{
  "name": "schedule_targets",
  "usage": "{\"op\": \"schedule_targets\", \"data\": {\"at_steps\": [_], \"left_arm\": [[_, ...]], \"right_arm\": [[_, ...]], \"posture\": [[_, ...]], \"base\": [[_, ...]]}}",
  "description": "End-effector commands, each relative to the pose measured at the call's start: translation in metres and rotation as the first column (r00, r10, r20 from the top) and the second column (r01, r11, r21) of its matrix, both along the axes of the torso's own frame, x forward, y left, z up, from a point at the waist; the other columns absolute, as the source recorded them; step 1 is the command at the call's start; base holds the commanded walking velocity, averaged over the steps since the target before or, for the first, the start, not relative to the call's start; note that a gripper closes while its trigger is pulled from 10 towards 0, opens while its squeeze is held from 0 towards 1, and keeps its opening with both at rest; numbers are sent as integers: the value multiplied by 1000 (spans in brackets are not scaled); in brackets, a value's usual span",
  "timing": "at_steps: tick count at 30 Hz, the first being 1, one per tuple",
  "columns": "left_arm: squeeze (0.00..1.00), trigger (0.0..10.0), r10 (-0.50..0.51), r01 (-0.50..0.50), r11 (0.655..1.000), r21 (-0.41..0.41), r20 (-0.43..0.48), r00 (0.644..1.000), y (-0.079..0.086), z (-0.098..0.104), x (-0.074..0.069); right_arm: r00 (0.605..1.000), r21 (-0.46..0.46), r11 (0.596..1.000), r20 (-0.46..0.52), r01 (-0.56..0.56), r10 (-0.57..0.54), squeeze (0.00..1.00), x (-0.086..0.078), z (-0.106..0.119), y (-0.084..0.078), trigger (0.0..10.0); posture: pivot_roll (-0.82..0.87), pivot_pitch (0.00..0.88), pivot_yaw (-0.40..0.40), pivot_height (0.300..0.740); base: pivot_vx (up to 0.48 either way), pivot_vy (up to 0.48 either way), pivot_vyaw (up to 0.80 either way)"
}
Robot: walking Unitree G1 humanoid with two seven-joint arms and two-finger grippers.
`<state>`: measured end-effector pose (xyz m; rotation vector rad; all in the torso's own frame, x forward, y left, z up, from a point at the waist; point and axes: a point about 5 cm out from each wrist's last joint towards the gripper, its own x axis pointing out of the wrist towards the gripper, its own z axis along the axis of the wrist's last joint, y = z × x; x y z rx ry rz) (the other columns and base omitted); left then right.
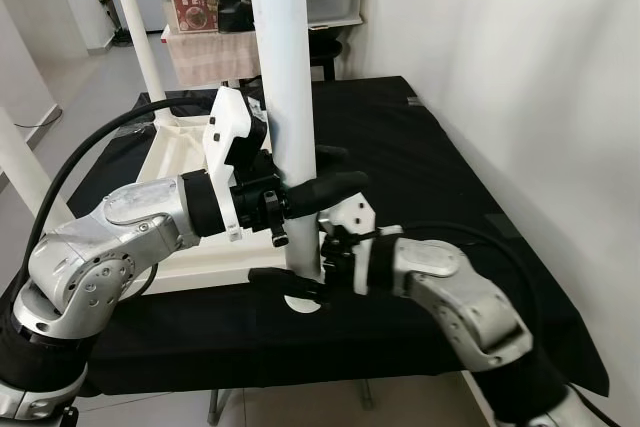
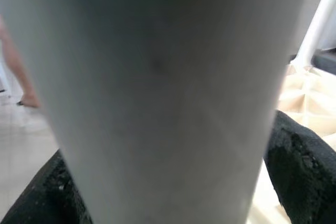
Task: Building children table
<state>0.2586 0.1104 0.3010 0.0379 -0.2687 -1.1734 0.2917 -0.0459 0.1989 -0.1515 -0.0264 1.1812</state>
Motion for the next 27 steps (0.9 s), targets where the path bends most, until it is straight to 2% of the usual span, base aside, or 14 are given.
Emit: {"op": "schedule_targets", "data": {"at_steps": [1,2,3,4,19,24,25,27], "left_arm": [[0,0,-38,38,999,-20,28,999,-7,5,-3],[0,0,-38,38,999,-20,28,999,-7,5,-3],[0,0,-37,38,999,-25,29,999,-8,6,-2],[0,0,-36,37,999,-31,29,999,-8,6,-2],[0,0,-36,38,998,-53,29,999,-9,6,-3],[0,0,-38,41,995,-87,36,999,-8,10,-4],[1000,10000,-19,23,995,-100,44,999,-6,11,-3],[1000,10000,-4,10,994,-108,49,999,-4,12,-2]], "right_arm": [[999,-17,999,19,27,-27,0,4,0,10,10000],[999,-17,999,19,27,-27,0,4,0,10,10000],[999,-8,999,19,41,-41,0,6,0,12,7922],[999,1,999,20,50,-50,0,7,1,13,0],[999,9,999,12,52,-52,0,9,-2,17,0],[998,1,998,6,55,-55,0,10,-5,16,0],[997,5,997,2,81,-81,0,13,-5,14,0],[995,8,995,0,99,-99,0,15,-5,12,0]], "posture": [[-21,0,7,740],[-21,0,7,740],[-21,0,7,740],[-21,0,6,740],[-18,0,5,740],[-15,0,3,740],[-12,0,1,740],[-12,0,2,740]], "base": [[0,0,0],[0,0,0],[0,0,0],[0,0,0],[0,0,0],[0,0,0],[0,0,0],[0,0,0]]}}
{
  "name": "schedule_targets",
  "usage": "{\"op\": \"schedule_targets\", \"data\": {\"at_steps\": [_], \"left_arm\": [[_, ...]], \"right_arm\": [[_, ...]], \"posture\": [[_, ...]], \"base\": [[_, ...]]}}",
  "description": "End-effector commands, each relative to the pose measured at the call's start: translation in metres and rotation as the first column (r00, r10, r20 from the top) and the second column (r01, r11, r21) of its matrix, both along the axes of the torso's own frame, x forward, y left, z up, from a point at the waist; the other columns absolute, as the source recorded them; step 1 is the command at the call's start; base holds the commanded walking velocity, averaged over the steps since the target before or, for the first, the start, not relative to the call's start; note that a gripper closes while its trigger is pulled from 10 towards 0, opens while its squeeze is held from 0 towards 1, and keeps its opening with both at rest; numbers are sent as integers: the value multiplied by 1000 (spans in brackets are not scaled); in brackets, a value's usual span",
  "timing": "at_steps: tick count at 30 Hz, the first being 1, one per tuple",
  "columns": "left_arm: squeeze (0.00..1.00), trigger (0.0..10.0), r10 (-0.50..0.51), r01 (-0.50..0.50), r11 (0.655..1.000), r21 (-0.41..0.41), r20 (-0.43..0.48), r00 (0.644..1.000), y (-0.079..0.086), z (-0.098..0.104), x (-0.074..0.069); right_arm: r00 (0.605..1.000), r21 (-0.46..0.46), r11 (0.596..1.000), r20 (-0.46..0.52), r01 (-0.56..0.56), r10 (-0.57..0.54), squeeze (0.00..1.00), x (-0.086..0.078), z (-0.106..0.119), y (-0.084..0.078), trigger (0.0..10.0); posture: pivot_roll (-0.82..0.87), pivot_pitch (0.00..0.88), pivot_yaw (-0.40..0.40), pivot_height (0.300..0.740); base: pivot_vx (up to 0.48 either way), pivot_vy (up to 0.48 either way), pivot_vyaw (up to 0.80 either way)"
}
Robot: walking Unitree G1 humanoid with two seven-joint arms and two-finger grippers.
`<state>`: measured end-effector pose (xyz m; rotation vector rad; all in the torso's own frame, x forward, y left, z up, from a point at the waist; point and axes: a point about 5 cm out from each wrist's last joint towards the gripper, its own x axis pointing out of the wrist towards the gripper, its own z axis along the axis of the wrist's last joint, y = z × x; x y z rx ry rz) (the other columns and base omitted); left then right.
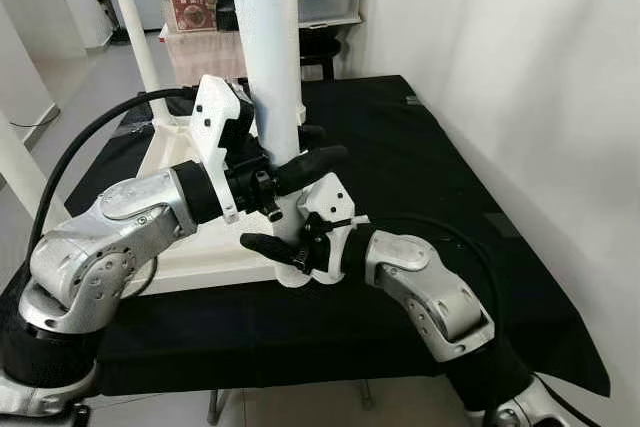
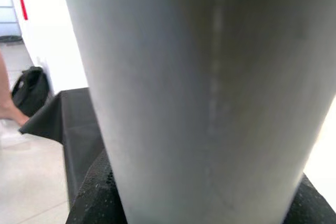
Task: Building children table
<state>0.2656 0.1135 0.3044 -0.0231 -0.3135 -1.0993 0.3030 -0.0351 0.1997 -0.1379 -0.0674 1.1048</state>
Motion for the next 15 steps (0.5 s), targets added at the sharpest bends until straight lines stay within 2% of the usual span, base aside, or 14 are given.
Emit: {"op": "schedule_targets", "data": {"at_steps": [1,3,7,8,9,11,12,13,14,15], "left_arm": [[1000,10000,-43,46,998,-42,48,998,-2,9,-8],[1000,10000,12,-9,998,-59,39,999,8,8,-5],[1000,10000,45,-42,997,-67,35,998,14,7,-3],[1000,10000,93,-90,993,-71,36,995,21,7,0],[1000,10000,93,-90,993,-71,36,995,21,7,0],[1000,10000,287,-283,956,-77,48,957,44,11,10],[1000,10000,376,-371,925,-80,50,925,55,11,14],[1000,10000,426,-422,903,-83,51,903,61,11,16],[1000,10000,426,-422,903,-83,51,903,61,11,16],[1000,10000,462,-457,885,-87,43,886,64,9,17]], "right_arm": [[996,-10,996,-27,88,-88,0,11,-4,-4,0],[984,36,984,-24,175,-175,0,23,2,-14,0],[980,63,978,-23,196,-195,0,26,5,-18,0],[976,84,973,-20,217,-216,0,28,8,-23,0],[976,84,973,-20,217,-216,0,28,8,-23,0],[948,109,942,-14,319,-319,0,39,10,-39,0],[921,114,915,-11,387,-388,0,46,11,-49,0],[903,118,896,-9,428,-430,0,50,11,-55,0],[903,118,896,-9,428,-430,0,50,11,-55,0],[885,121,878,-6,463,-465,0,55,12,-61,0]], "posture": [[-12,0,4,740],[-11,0,2,740],[-10,0,3,740],[-12,0,4,740],[-12,0,4,740],[-4,0,1,740],[2,0,-1,740],[4,0,-2,740],[4,0,-2,740],[7,0,-5,740]], "base": [[0,0,0],[0,0,0],[0,0,0],[0,0,0],[0,0,0],[0,0,0],[0,0,0],[0,0,0],[0,0,0],[0,0,0]]}}
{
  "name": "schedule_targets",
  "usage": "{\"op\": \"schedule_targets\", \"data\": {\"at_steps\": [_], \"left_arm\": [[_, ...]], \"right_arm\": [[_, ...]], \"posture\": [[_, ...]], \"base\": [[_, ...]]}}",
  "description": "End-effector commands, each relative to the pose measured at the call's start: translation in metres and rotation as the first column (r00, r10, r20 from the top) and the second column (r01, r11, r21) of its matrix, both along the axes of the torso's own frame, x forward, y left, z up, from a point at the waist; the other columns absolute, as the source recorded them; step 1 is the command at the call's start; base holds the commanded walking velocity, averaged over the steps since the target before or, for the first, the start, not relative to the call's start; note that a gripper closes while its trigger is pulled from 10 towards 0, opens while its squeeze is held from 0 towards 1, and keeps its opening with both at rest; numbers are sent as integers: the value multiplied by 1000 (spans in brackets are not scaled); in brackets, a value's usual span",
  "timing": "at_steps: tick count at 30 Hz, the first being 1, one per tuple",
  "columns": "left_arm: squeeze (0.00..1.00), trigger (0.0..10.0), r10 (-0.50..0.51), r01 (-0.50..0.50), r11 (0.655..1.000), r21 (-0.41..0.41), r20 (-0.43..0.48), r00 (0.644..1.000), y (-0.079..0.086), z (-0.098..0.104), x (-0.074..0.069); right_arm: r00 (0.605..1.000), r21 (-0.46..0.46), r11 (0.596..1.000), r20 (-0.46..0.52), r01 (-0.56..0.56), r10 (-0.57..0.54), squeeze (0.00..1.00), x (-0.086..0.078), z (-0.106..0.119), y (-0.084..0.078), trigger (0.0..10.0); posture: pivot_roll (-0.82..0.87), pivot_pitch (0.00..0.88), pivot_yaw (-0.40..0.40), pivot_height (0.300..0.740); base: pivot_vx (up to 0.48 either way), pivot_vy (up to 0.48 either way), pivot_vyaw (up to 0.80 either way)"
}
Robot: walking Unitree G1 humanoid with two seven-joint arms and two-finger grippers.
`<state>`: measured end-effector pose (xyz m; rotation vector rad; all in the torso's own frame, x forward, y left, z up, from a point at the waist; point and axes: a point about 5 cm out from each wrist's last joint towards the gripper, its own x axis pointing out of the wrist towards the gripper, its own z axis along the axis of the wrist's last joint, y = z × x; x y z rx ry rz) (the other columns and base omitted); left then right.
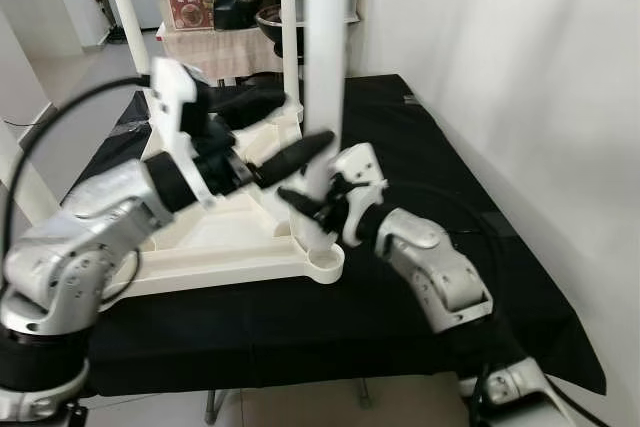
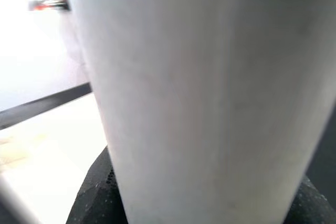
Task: Building children table
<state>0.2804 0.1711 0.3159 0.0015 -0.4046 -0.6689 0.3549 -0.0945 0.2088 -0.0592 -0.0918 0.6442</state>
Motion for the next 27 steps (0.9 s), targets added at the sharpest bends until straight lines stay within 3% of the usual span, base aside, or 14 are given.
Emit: {"op": "schedule_targets", "data": {"at_steps": [1,3,5,7,8,9,11,12,13,14,15,17,20,27], "left_arm": [[1000,10000,78,-78,997,6,-11,997,9,-4,2],[1000,10000,86,-86,996,3,-14,996,10,-6,2],[1000,10000,109,-109,994,9,-80,991,5,-27,-2],[1000,10000,118,-117,993,11,-106,987,3,-36,-4],[0,10000,121,-116,992,46,-142,982,-3,-51,-10],[0,10000,124,-110,991,81,-192,974,-11,-71,-19],[0,10000,124,-110,991,81,-192,974,-11,-71,-19],[0,10000,124,-103,989,102,-225,966,-16,-84,-26],[0,10000,109,-74,988,138,-268,957,-23,-101,-38],[0,10000,109,-74,988,138,-268,957,-23,-101,-38],[0,10000,53,9,982,186,-321,946,-37,-125,-64],[0,10000,23,74,961,265,-345,938,-43,-140,-82],[0,10000,35,83,948,306,-361,932,-42,-149,-88],[0,10000,7,87,971,223,-389,921,-43,-150,-102]], "right_arm": [[998,15,999,23,51,-51,0,5,4,-6,0],[998,15,998,25,59,-59,0,7,4,-7,0],[998,19,998,43,54,-55,0,11,5,-15,0],[997,22,998,51,53,-54,0,13,5,-19,0],[998,34,999,62,-2,0,0,12,6,-19,941],[994,38,996,79,-77,74,0,11,8,-19,9294],[994,38,996,79,-77,74,0,11,8,-19,9294],[988,39,991,92,-129,125,0,9,10,-18,9294],[970,19,975,107,-223,220,0,7,11,-16,10000],[970,19,975,107,-223,220,0,7,11,-16,10000],[920,-12,926,109,-377,376,0,4,13,-10,10000],[867,-1,872,102,-490,487,0,4,17,-5,10000],[839,16,842,105,-539,535,0,4,21,-3,10000],[737,-5,741,96,-672,669,0,5,29,1,10000]], "posture": [[7,0,-5,740],[7,0,-5,740],[14,18,-16,740],[14,18,-16,740],[27,60,-21,740],[34,86,-19,740],[34,86,-19,740],[34,86,-19,740],[48,122,-19,740],[48,122,-19,740],[73,178,-16,740],[80,199,-10,740],[81,202,-9,740],[121,247,-10,740]], "base": [[0,0,0],[0,0,0],[0,0,0],[0,0,0],[0,0,0],[0,0,0],[0,0,0],[0,0,0],[0,0,0],[0,0,0],[0,0,0],[0,0,0],[0,0,0],[0,0,0]]}}
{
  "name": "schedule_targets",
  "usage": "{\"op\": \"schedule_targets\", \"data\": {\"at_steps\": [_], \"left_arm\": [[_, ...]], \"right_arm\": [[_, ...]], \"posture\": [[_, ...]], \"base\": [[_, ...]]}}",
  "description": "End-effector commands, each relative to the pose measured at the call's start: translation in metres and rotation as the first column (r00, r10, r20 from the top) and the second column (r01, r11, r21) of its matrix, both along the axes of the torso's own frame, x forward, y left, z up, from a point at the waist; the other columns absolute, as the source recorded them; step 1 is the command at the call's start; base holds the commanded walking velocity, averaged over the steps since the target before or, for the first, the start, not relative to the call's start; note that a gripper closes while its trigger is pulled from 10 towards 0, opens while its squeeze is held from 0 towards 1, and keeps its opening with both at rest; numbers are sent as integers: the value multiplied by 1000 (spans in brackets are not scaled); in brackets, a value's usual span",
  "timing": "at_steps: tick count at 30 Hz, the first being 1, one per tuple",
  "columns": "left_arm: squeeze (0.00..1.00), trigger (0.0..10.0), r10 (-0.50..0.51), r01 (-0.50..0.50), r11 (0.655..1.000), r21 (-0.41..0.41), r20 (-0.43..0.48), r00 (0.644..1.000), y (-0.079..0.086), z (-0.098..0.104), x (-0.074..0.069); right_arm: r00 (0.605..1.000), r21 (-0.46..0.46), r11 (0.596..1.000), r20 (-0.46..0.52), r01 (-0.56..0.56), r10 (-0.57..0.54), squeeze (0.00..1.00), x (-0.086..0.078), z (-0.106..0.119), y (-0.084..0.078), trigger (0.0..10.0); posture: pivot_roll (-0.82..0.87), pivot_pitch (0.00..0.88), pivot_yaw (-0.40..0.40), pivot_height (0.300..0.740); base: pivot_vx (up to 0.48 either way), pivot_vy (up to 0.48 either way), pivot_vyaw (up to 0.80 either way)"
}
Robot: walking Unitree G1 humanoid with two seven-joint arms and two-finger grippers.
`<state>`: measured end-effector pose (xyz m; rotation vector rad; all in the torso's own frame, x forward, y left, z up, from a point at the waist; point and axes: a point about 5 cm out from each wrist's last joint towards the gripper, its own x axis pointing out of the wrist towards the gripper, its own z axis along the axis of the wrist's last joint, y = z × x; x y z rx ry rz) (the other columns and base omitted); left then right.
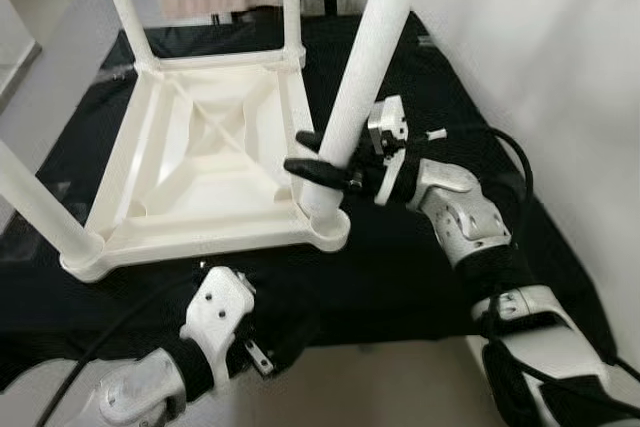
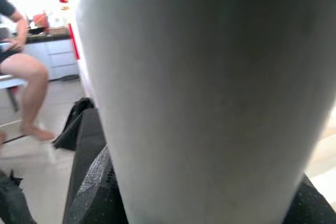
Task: Building children table
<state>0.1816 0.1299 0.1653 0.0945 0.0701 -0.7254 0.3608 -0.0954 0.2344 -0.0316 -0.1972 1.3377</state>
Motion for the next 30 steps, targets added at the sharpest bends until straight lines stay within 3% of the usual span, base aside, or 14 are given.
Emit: {"op": "schedule_targets", "data": {"at_steps": [1,6,8,12,19,30], "left_arm": [[0,10000,-8,9,999,-36,13,1000,-3,1,-9],[0,10000,30,-28,999,-42,61,998,-3,7,-21],[0,10000,30,-28,999,-42,61,998,-3,7,-21],[0,10000,89,-95,995,37,150,985,-2,10,-30],[0,10000,112,-133,986,95,200,973,-1,11,-39],[0,10000,173,-208,969,132,237,956,2,10,-46]], "right_arm": [[995,-2,995,2,-97,97,0,-2,3,3,10000],[975,-24,975,-19,-223,222,0,-7,2,4,10000],[975,-24,975,-19,-223,222,0,-7,2,4,10000],[950,-46,948,-15,-314,313,0,-9,3,1,10000],[934,-74,932,2,-356,357,0,-8,5,2,10000],[916,-159,912,78,-378,393,0,-8,9,29,10000]], "posture": [[126,272,-7,740],[126,300,6,740],[126,300,6,740],[132,324,13,740],[144,330,21,740],[146,334,9,740]], "base": [[0,0,0],[0,0,0],[0,0,0],[0,0,0],[0,0,0],[0,0,0]]}}
